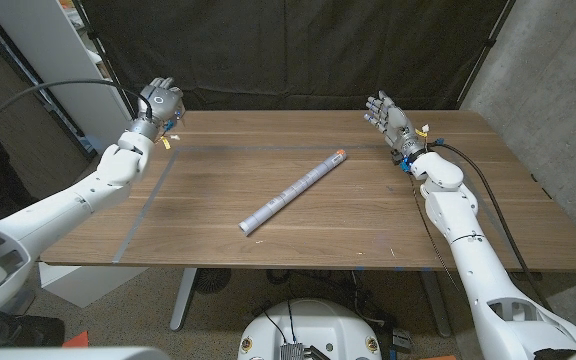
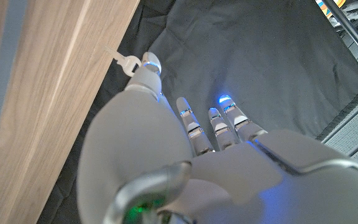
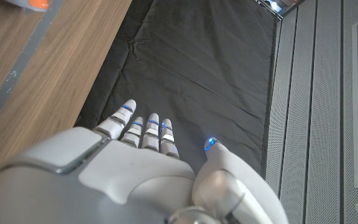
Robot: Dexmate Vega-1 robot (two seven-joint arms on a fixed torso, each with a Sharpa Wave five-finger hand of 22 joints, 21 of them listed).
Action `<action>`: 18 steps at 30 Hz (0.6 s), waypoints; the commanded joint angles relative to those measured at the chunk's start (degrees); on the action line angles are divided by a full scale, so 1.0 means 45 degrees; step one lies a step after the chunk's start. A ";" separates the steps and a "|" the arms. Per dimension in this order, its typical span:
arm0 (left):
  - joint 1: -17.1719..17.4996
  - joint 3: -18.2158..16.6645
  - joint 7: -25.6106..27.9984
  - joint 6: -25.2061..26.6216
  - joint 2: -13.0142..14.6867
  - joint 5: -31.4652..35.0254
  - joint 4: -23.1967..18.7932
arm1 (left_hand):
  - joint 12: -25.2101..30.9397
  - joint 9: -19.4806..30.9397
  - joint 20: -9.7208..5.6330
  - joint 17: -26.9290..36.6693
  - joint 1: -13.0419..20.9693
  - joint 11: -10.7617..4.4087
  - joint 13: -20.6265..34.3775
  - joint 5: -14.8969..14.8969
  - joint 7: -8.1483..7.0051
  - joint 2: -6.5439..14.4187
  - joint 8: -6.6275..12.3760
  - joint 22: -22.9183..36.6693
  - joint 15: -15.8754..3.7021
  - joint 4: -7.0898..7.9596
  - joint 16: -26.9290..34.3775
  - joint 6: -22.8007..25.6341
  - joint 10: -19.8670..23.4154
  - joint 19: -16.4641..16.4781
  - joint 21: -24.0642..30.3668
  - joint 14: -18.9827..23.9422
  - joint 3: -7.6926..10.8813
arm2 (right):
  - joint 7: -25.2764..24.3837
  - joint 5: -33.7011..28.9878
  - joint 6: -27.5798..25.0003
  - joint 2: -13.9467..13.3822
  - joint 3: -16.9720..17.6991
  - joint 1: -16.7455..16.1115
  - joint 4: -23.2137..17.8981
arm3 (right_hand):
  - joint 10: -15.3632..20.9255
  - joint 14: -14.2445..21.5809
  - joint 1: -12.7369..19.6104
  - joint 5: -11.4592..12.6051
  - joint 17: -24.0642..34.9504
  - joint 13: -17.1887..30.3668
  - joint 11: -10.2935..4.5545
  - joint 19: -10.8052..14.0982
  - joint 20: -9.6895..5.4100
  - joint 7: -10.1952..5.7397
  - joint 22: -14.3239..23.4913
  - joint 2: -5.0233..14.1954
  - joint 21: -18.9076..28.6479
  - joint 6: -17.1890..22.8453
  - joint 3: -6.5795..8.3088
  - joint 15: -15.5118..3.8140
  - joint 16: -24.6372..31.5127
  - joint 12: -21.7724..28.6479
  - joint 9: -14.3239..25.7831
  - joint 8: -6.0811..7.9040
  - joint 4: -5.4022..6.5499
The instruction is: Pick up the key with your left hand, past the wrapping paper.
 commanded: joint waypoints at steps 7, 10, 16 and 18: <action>0.0547 -0.1295 -0.0300 0.0233 0.0072 -0.0768 -0.1187 | 0.0046 0.0061 -0.0471 0.0004 0.0154 0.0008 0.0056 -0.0005 0.0831 0.0012 -0.0052 0.0051 -0.1995 -0.0048 0.0009 0.0802 0.0176 -0.0039 0.0055 -0.0033 -0.0004 | -0.0100 -0.0404 0.0063 -0.0155 -0.0463 0.0286 0.0166 | 0.0112 0.0057 -0.0045 -0.0064 0.0025 0.0028 0.0000 0.0115 -0.0301 0.0004 0.0065 0.0121 0.0038 0.0110 0.0069 0.0044 0.0034 -0.0007 0.0024 0.0047 -0.0014; 0.0640 -0.1390 -0.0328 0.0295 0.0127 -0.0746 -0.1341 | 0.0039 0.0063 -0.0466 0.0004 0.0170 0.0009 0.0058 -0.0011 0.0834 0.0023 -0.0070 0.0051 -0.1991 -0.0046 0.0014 0.0798 0.0190 -0.0048 0.0057 -0.0030 0.0000 | -0.0145 -0.0414 0.0027 -0.0159 -0.0476 0.0294 0.0176 | 0.0109 0.0065 -0.0044 -0.0065 0.0025 0.0028 -0.0009 0.0114 -0.0304 0.0003 0.0065 0.0120 0.0036 0.0111 0.0072 0.0030 0.0035 -0.0011 0.0024 0.0045 -0.0016; 0.0847 -0.1696 -0.0452 0.0383 0.0164 -0.0976 -0.1689 | 0.0031 0.0069 -0.0466 0.0003 0.0202 0.0010 0.0065 -0.0026 0.0938 0.0042 -0.0101 0.0052 -0.1983 -0.0043 0.0025 0.0808 0.0236 -0.0051 0.0067 -0.0018 0.0008 | -0.0132 -0.0442 -0.0016 -0.0174 -0.0547 0.0358 0.0253 | 0.0130 0.0080 -0.0040 -0.0065 0.0024 0.0028 -0.0009 0.0119 -0.0304 0.0002 0.0065 0.0119 0.0037 0.0124 0.0077 0.0036 0.0035 -0.0007 0.0024 0.0046 -0.0020; 0.0863 -0.1751 -0.0545 0.0386 0.0188 -0.0994 -0.1773 | 0.0028 0.0071 -0.0465 0.0003 0.0212 0.0009 0.0067 -0.0030 0.0915 0.0046 -0.0122 0.0052 -0.1980 -0.0043 0.0028 0.0783 0.0252 -0.0054 0.0070 -0.0015 0.0010 | -0.0122 -0.0444 -0.0060 -0.0178 -0.0565 0.0363 0.0240 | 0.0126 0.0080 -0.0040 -0.0065 0.0024 0.0028 -0.0010 0.0119 -0.0308 -0.0001 0.0065 0.0119 0.0036 0.0125 0.0079 0.0022 0.0033 -0.0009 0.0024 0.0045 -0.0020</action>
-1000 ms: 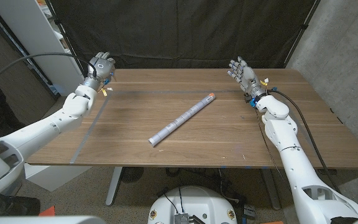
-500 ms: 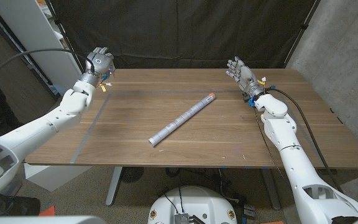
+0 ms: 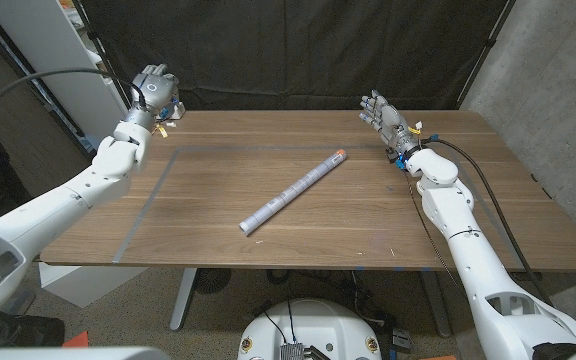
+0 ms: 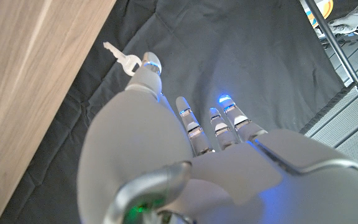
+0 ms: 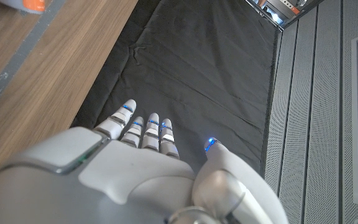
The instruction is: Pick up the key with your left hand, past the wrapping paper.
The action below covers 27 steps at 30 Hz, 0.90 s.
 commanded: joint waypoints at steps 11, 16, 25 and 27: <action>0.0584 -0.1235 -0.0274 0.0292 0.0013 -0.1041 -0.1022 | 0.0017 0.0131 -0.0491 0.0001 0.0146 0.0041 0.0080 -0.0055 0.0877 0.0037 -0.0071 0.0052 -0.1983 -0.0034 0.0037 0.0817 0.0180 -0.0028 0.0075 -0.0013 0.0016 | -0.0110 -0.0143 -0.0178 0.0024 -0.0243 0.0067 -0.0009 | 0.0133 0.0094 -0.0044 -0.0068 0.0026 0.0029 -0.0003 0.0117 -0.0314 -0.0011 0.0065 0.0116 0.0032 0.0131 0.0088 0.0029 0.0026 -0.0017 0.0025 0.0038 -0.0021; 0.0716 -0.1512 -0.0203 0.0367 -0.0026 -0.1418 -0.1147 | 0.0007 0.0160 -0.0483 0.0001 0.0163 0.0041 0.0085 -0.0065 0.0914 0.0052 -0.0084 0.0053 -0.1974 -0.0031 0.0044 0.0801 0.0209 -0.0042 0.0077 -0.0003 0.0020 | -0.0136 -0.0156 -0.0195 0.0024 -0.0250 0.0024 -0.0122 | 0.0155 0.0114 -0.0054 -0.0069 0.0029 0.0029 0.0018 0.0125 -0.0315 0.0006 0.0066 0.0112 0.0034 0.0149 0.0087 0.0032 0.0030 -0.0013 0.0025 0.0041 -0.0016; 0.0863 -0.1819 0.0065 0.0302 -0.0018 -0.1827 -0.1296 | -0.0008 0.0227 -0.0480 -0.0001 0.0177 0.0047 0.0097 -0.0090 0.0921 0.0073 -0.0087 0.0053 -0.1967 -0.0018 0.0053 0.0806 0.0289 -0.0055 0.0090 0.0004 0.0018 | -0.0263 -0.0310 -0.0363 -0.0022 -0.0318 -0.0040 -0.0366 | 0.0225 0.0164 -0.0078 -0.0073 0.0033 0.0029 -0.0012 0.0148 -0.0338 0.0025 0.0067 0.0104 0.0040 0.0217 0.0082 0.0043 0.0041 0.0005 0.0026 0.0059 -0.0002; 0.0885 -0.1872 0.0129 0.0264 -0.0027 -0.1920 -0.1297 | -0.0014 0.0231 -0.0477 -0.0001 0.0178 0.0051 0.0099 -0.0095 0.0925 0.0079 -0.0088 0.0053 -0.1970 -0.0014 0.0054 0.0819 0.0301 -0.0061 0.0091 0.0005 0.0017 | -0.0327 -0.0350 -0.0419 -0.0030 -0.0314 -0.0100 -0.0476 | 0.0228 0.0165 -0.0083 -0.0073 0.0034 0.0029 -0.0009 0.0148 -0.0344 0.0021 0.0067 0.0102 0.0040 0.0216 0.0080 0.0031 0.0041 0.0004 0.0027 0.0057 0.0001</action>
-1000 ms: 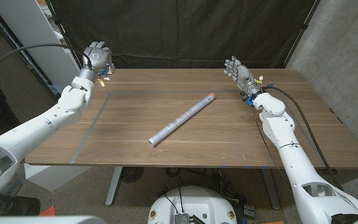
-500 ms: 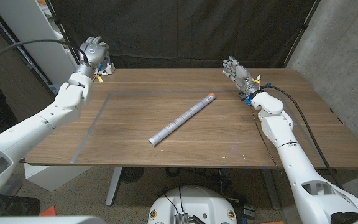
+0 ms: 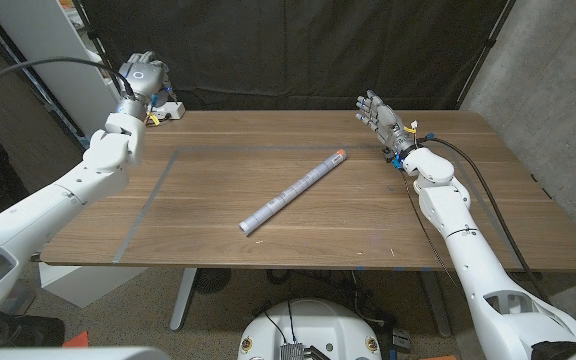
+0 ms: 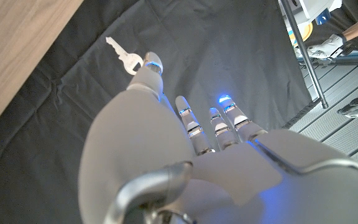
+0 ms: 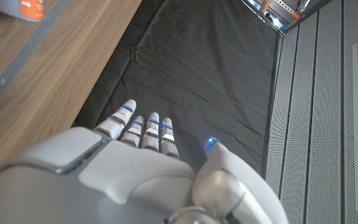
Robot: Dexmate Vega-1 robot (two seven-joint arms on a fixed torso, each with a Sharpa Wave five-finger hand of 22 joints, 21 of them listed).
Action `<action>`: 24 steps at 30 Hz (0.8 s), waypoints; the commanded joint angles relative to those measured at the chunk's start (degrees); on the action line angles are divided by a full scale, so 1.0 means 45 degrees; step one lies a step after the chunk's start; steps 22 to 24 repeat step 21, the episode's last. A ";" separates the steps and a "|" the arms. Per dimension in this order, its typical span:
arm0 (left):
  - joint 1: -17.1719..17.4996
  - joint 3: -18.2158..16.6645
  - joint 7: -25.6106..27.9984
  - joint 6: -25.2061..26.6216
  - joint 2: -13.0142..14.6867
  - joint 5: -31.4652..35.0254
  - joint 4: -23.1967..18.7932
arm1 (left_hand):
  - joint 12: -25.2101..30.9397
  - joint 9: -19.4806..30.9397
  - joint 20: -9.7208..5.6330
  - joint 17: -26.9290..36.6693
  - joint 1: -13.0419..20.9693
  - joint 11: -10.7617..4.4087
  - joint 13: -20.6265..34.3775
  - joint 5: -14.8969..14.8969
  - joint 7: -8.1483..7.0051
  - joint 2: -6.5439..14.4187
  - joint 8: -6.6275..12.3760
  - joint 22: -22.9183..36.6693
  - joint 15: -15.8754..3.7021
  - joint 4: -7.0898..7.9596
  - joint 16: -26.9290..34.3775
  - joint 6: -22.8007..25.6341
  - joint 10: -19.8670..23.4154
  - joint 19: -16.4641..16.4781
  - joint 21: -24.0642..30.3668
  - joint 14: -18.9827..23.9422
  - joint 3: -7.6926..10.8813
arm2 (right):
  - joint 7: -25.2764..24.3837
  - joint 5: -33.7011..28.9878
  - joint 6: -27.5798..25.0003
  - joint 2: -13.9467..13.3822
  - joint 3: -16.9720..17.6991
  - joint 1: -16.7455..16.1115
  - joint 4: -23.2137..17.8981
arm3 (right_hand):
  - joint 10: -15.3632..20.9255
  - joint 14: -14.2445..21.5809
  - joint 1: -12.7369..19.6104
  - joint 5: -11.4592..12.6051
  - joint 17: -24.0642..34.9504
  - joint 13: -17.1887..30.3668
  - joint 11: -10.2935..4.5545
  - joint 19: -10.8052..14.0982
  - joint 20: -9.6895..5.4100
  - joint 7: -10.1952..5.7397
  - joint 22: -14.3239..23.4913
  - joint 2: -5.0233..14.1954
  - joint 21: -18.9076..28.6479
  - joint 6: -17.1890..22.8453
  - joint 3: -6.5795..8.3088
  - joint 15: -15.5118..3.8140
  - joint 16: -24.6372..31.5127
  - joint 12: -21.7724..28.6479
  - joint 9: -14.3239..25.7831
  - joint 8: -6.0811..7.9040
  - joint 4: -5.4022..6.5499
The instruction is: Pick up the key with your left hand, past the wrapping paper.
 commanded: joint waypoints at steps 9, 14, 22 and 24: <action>0.0125 -0.0576 0.0706 -0.0616 0.0059 -0.0870 -0.0083 | -0.0032 0.0087 -0.0471 -0.0002 0.0140 -0.0007 0.0053 -0.0025 0.0859 0.0072 0.0033 0.0053 -0.1957 -0.0010 0.0067 0.0806 0.0198 -0.0079 0.0104 0.0033 0.0021 | -0.0722 -0.0410 -0.0446 0.0025 -0.0063 -0.0831 -0.1330 | 0.0098 0.0110 -0.0108 -0.0075 0.0038 0.0028 0.0004 0.0124 -0.0288 0.0014 0.0067 0.0090 0.0047 0.0113 0.0075 -0.0018 0.0037 -0.0003 0.0028 0.0052 0.0012; -0.0119 -0.0536 0.0923 -0.1064 -0.0059 -0.1046 0.0355 | -0.0044 0.0085 -0.0473 -0.0003 0.0157 0.0000 0.0060 -0.0033 0.0871 0.0078 0.0023 0.0053 -0.1969 -0.0013 0.0070 0.0837 0.0234 -0.0081 0.0114 0.0039 0.0022 | -0.1122 -0.0605 -0.0738 0.0056 -0.0073 -0.1399 -0.2074 | 0.0105 0.0121 -0.0115 -0.0075 0.0038 0.0028 0.0000 0.0127 -0.0287 0.0004 0.0067 0.0086 0.0046 0.0115 0.0073 -0.0013 0.0038 -0.0004 0.0028 0.0049 0.0015; -0.0117 -0.0328 0.1135 -0.1489 -0.0206 -0.1233 0.0810 | -0.0075 0.0130 -0.0465 -0.0003 0.0168 0.0003 0.0074 -0.0048 0.0845 0.0088 0.0008 0.0054 -0.1966 -0.0008 0.0076 0.0815 0.0269 -0.0093 0.0126 0.0054 0.0017 | -0.1355 -0.0596 -0.0966 0.0088 0.0054 -0.1985 -0.2577 | 0.0113 0.0127 -0.0124 -0.0074 0.0039 0.0028 -0.0006 0.0129 -0.0293 0.0006 0.0067 0.0086 0.0044 0.0129 0.0075 -0.0025 0.0034 -0.0008 0.0029 0.0049 0.0019; -0.0117 -0.0328 0.1135 -0.1489 -0.0206 -0.1233 0.0810 | -0.0075 0.0130 -0.0465 -0.0003 0.0168 0.0003 0.0074 -0.0048 0.0845 0.0088 0.0008 0.0054 -0.1966 -0.0008 0.0076 0.0815 0.0269 -0.0093 0.0126 0.0054 0.0017 | -0.1355 -0.0596 -0.0966 0.0088 0.0054 -0.1985 -0.2577 | 0.0113 0.0127 -0.0124 -0.0074 0.0039 0.0028 -0.0006 0.0129 -0.0293 0.0006 0.0067 0.0086 0.0044 0.0129 0.0075 -0.0025 0.0034 -0.0008 0.0029 0.0049 0.0019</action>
